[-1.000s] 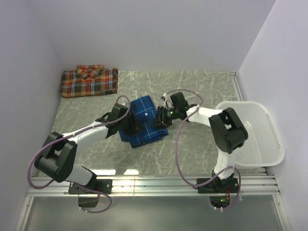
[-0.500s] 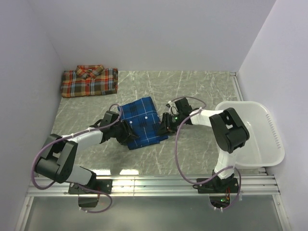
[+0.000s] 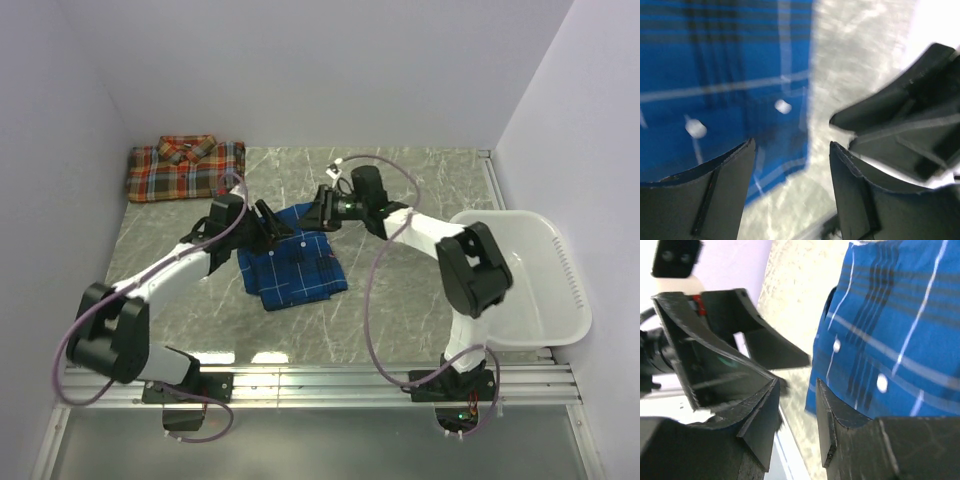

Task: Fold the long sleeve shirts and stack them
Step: Fold the shirt

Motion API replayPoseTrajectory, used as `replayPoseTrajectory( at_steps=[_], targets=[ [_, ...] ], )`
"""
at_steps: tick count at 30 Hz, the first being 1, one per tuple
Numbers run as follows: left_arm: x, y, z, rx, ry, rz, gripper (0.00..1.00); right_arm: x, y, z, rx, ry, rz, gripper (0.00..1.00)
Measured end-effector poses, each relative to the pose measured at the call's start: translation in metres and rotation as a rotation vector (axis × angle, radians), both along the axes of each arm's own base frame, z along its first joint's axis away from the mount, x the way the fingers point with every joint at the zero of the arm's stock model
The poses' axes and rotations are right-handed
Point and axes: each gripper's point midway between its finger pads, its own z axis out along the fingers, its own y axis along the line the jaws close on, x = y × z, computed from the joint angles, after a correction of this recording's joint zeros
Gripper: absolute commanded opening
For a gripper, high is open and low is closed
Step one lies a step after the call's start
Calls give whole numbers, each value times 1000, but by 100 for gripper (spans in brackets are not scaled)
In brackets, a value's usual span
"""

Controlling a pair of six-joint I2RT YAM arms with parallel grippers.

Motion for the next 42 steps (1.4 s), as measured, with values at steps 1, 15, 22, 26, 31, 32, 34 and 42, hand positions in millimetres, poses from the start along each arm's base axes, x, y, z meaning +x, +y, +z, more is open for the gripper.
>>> replayPoseTrajectory(
  at_steps=[1, 15, 22, 26, 31, 32, 34, 42],
  targets=[
    [5, 0, -7, 6, 7, 8, 67, 4, 5, -5, 10, 5, 0, 42],
    [6, 28, -90, -54, 166, 141, 66, 12, -4, -116, 8, 208, -68, 42],
    [23, 44, -59, 12, 112, 194, 66, 31, -9, -84, 3, 148, -108, 42],
    [64, 41, -16, -1, 3, 213, 64, 63, 3, -39, 56, 49, -121, 42],
    [116, 31, -16, -18, -42, 222, 62, 101, 20, -4, 135, -52, -142, 42],
    [121, 31, -24, -15, -32, 224, 61, 107, 22, -8, 139, -47, -153, 42],
    [124, 33, -53, -2, 23, 236, 61, 115, 23, -29, 136, -14, -172, 42],
    [129, 49, -94, 0, 100, 284, 61, 123, -14, -125, 87, 222, -302, 42]
  ],
)
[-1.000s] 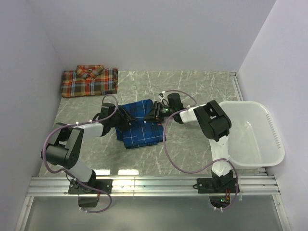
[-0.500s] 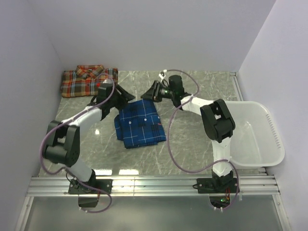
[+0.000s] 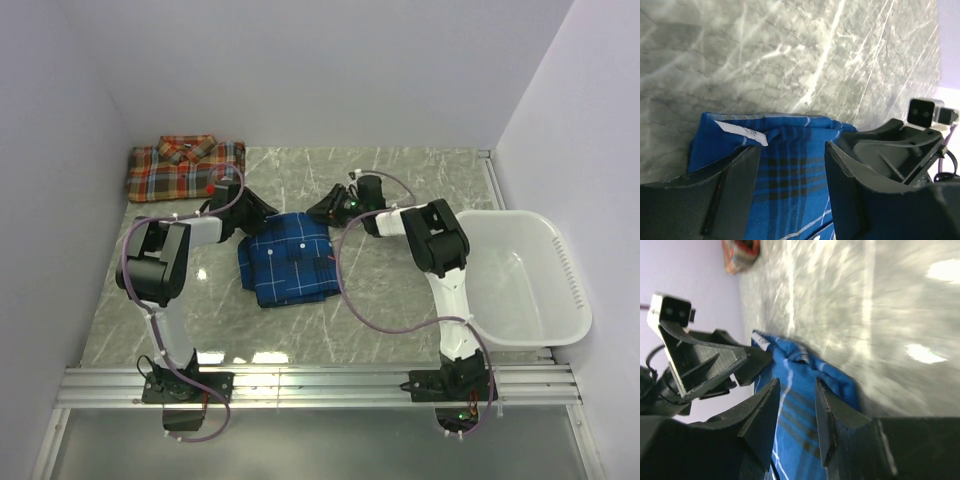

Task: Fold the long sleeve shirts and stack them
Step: Fold the shirt

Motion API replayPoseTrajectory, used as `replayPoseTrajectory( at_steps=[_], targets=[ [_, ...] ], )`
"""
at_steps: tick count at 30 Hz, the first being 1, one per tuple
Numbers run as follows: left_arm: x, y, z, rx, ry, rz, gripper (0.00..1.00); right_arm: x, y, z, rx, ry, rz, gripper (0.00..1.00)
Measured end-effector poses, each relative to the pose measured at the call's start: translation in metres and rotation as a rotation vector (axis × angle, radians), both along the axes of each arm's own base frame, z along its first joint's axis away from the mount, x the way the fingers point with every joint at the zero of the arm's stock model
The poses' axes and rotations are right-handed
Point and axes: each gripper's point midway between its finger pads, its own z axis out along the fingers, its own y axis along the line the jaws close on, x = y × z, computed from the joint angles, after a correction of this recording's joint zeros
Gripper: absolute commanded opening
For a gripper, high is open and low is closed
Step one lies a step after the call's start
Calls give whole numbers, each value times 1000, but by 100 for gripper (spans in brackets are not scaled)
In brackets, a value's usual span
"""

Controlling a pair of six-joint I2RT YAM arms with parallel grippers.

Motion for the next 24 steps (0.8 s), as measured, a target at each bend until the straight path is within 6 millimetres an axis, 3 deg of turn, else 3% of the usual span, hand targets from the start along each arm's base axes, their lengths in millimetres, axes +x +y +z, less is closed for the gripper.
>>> replayPoseTrajectory(
  at_steps=[4, 8, 11, 15, 18, 21, 24],
  targets=[
    [1, 4, 0, 1, 0, 8, 64, 4, -22, 0, -45, 5, -60, 43],
    [-3, 8, 17, 20, -12, 16, 70, 2, -40, 19, -148, -28, -95, 43],
    [-11, 13, 50, 48, -53, 18, 73, -12, -50, 54, -198, -90, -87, 43],
    [-31, 10, 110, 64, -146, -5, 71, -41, -57, 99, -204, -182, -42, 41],
    [-59, -1, 136, 52, -197, -51, 68, -78, -54, 109, -184, -198, 38, 41],
    [-100, -13, 119, 37, -151, -123, 65, -123, -46, 94, -171, -155, 150, 41],
    [-143, -27, 72, 39, -20, -208, 61, -168, -38, 69, -187, -90, 266, 41]
  ],
)
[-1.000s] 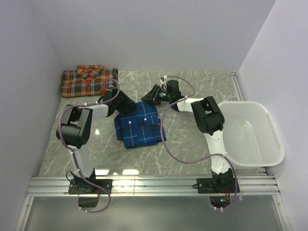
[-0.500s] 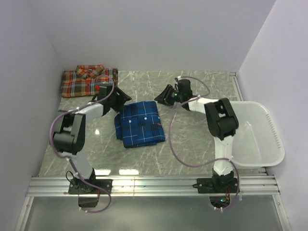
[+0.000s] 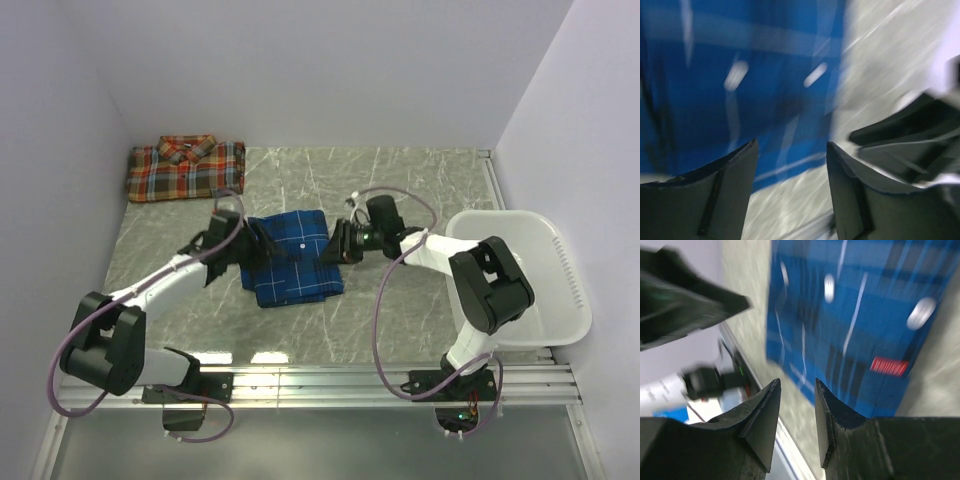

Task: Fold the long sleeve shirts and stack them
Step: Fold the shirt

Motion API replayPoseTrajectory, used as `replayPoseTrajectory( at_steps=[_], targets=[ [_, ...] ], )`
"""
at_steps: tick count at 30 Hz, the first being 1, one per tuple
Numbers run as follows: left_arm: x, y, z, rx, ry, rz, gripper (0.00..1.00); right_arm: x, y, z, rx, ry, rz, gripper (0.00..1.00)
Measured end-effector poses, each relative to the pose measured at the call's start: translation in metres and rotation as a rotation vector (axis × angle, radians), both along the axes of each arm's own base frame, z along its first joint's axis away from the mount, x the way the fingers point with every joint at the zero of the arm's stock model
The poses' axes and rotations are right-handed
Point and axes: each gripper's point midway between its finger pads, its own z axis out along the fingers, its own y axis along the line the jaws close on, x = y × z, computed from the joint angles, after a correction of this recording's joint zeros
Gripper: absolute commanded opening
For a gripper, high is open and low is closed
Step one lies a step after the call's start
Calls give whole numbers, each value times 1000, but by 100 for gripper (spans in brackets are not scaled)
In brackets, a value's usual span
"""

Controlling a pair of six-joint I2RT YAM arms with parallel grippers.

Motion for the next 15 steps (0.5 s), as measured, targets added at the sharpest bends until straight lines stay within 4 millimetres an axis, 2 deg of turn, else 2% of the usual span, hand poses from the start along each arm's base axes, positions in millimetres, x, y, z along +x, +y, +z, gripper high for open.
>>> replayPoseTrajectory(
  at_steps=[3, 5, 6, 11, 15],
  targets=[
    [-47, -2, -50, 30, 148, -58, 58, -34, 3, -21, -34, 57, 75, 41],
    [-72, 4, -76, 47, 239, -61, 57, -46, 0, -34, -55, 93, 92, 40],
    [-79, 7, -83, 50, 265, -58, 57, -48, -3, -40, -72, 115, 92, 40],
    [-80, 9, -85, 56, 274, -51, 54, -54, -14, -72, -151, 204, 66, 41],
    [-79, 13, -84, 80, 281, -34, 59, -55, -24, -79, -202, 217, 46, 40]
  ],
)
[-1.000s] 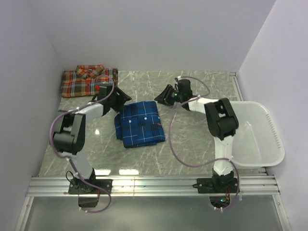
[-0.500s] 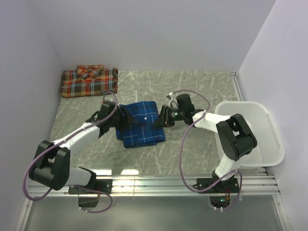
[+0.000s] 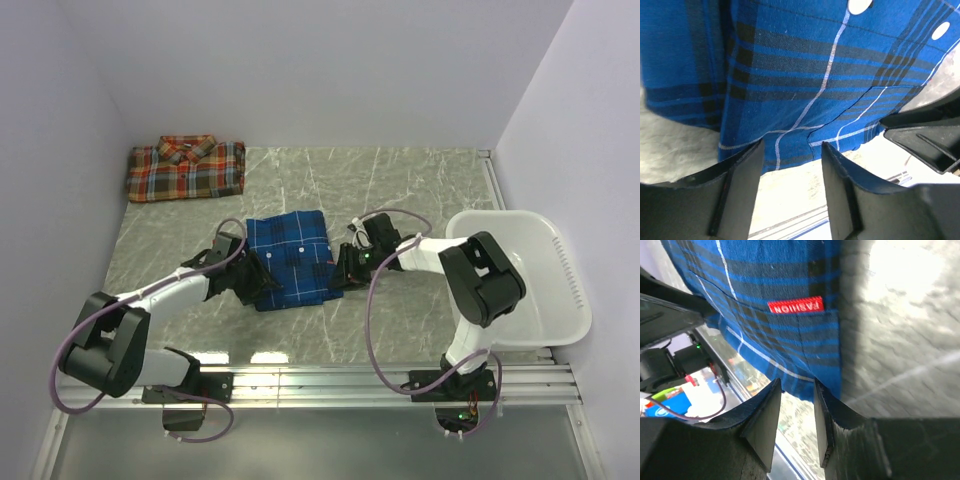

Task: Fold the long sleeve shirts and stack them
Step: Fold the shirt

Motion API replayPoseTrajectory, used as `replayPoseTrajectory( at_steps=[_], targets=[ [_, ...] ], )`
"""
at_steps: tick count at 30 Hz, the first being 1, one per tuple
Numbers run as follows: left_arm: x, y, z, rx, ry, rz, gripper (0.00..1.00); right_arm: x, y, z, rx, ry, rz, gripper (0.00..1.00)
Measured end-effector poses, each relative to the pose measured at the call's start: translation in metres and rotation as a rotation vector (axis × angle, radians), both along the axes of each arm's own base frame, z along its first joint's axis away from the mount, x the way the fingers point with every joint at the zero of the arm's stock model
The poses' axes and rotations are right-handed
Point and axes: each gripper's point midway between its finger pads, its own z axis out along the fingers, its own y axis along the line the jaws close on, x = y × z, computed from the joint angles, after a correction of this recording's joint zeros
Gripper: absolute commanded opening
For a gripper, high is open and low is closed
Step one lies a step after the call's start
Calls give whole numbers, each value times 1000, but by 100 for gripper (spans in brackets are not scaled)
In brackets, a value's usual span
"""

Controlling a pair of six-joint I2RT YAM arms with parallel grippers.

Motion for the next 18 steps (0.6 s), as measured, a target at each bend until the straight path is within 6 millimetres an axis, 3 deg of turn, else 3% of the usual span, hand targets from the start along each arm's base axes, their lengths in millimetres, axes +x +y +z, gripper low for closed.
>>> replayPoseTrajectory(
  at_steps=[4, 11, 15, 18],
  targets=[
    [5, 9, 13, 53, -18, 27, 70, 2, -12, 9, -65, -60, -9, 41],
    [28, 31, 45, 164, -108, 107, 70, 23, -21, 29, -154, -178, -16, 41],
    [41, 38, 40, 217, -99, 128, 65, 32, -15, 34, -182, -209, 5, 41],
    [53, 41, 21, 273, -50, 124, 61, 30, -5, 24, -208, -201, 45, 41]
  ],
)
